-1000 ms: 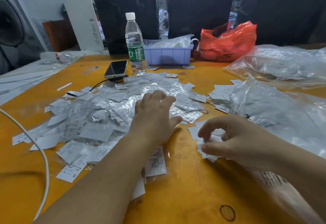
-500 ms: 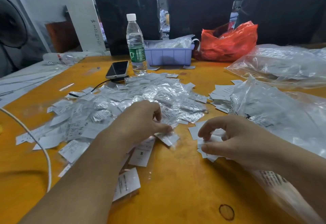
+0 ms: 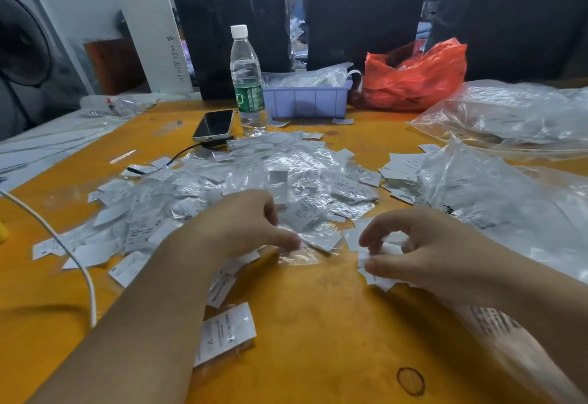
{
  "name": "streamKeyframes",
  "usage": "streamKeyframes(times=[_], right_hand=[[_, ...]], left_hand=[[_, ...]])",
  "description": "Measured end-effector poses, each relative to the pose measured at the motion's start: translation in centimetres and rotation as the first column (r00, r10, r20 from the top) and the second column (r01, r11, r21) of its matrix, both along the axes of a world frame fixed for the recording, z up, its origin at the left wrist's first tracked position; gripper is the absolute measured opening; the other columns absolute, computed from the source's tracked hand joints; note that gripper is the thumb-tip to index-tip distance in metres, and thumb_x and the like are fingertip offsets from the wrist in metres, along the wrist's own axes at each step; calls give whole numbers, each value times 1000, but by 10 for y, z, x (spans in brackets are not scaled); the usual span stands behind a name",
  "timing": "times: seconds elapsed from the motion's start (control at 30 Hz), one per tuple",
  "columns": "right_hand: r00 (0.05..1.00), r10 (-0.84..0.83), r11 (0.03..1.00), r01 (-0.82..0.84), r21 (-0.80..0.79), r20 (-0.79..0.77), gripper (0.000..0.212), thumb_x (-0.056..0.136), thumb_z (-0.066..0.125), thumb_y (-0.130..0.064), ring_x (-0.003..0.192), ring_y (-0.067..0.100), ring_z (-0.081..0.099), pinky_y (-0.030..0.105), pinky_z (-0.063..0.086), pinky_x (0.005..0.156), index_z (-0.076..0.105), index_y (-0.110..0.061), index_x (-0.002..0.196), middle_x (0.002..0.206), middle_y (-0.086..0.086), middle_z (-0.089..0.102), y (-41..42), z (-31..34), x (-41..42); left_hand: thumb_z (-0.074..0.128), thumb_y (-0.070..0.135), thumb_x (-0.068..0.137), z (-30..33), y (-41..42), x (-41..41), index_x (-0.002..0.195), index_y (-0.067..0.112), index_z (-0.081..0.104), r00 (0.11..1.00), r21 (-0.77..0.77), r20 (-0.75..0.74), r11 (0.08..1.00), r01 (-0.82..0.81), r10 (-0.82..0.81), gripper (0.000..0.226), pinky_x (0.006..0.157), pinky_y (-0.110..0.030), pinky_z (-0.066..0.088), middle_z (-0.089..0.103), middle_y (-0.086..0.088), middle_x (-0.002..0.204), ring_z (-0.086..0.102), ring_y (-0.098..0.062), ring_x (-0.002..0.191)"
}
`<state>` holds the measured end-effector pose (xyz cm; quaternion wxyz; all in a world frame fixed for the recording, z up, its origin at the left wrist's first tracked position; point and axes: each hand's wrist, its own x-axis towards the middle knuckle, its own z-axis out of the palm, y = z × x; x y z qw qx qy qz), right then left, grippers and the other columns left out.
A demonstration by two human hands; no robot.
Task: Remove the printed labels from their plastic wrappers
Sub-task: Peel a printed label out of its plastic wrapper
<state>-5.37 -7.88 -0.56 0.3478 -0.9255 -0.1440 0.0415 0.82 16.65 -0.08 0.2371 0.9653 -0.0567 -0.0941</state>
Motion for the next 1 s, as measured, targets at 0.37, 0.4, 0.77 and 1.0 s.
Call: streamKeyframes(times=[0.37, 0.4, 0.77, 1.0], right_hand=[[1000, -14, 1000, 14, -15, -15, 13, 79, 72, -40, 90, -20, 52, 13, 42, 72, 67, -41, 91, 99, -26, 65, 0, 0, 2], [1000, -12, 1000, 12, -18, -14, 14, 79, 72, -40, 90, -19, 52, 14, 42, 73, 67, -41, 92, 99, -25, 65, 0, 0, 2], [1000, 20, 1000, -20, 2, 0, 14, 82, 72, -36, 59, -19, 51, 5, 37, 53, 68, -33, 96, 91, -19, 67, 1, 1, 2], [999, 32, 999, -32, 12, 3, 14, 85, 72, -31, 50, -20, 49, 2, 34, 46, 68, -28, 98, 58, -40, 54, 0, 1, 0]], left_hand=[[92, 48, 48, 24, 19, -14, 83, 45, 58, 970, 218, -224, 965, 149, -99, 49, 67, -29, 48, 59, 15, 89, 59, -10, 84], [92, 47, 50, 22, 19, -12, 85, 43, 59, 967, 225, -239, 964, 143, -88, 48, 70, -31, 49, 59, 14, 90, 59, -11, 86], [89, 42, 63, 11, 19, -1, 87, 35, 67, 981, -26, -141, 991, 132, -134, 33, 64, -24, 43, 62, 14, 78, 59, -5, 74], [84, 48, 66, 16, 17, -2, 85, 32, 65, 982, -28, -96, 987, 159, -161, 31, 57, -19, 43, 61, 14, 74, 56, -2, 67]])
